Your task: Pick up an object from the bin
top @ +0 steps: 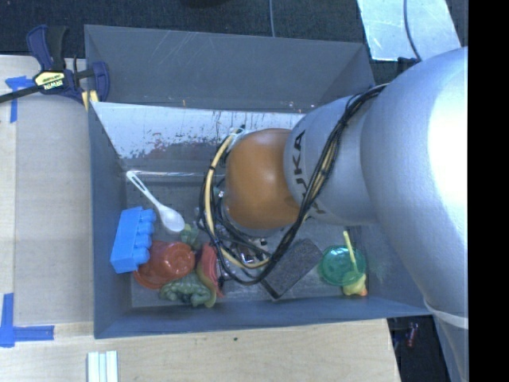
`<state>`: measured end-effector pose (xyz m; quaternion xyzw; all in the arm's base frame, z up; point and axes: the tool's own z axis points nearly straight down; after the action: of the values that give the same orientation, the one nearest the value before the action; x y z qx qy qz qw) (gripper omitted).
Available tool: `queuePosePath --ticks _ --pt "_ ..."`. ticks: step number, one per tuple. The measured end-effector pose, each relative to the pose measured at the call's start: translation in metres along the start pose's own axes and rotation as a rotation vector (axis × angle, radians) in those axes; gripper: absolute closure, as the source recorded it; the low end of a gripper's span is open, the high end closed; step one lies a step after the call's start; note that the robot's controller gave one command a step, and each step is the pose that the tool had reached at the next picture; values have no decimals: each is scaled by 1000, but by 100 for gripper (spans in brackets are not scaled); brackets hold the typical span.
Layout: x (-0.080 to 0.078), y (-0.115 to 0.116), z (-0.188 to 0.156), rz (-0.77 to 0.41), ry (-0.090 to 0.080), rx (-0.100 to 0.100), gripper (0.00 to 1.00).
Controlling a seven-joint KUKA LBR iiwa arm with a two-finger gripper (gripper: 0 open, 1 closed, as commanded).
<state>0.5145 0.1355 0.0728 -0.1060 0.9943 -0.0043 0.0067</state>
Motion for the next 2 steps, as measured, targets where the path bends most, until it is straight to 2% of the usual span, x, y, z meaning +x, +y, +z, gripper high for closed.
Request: queuePosePath --ticks 1,2 --pt "-5 -6 -3 -631 -28 9 100" --pt "-5 -6 -3 -631 -28 9 100"
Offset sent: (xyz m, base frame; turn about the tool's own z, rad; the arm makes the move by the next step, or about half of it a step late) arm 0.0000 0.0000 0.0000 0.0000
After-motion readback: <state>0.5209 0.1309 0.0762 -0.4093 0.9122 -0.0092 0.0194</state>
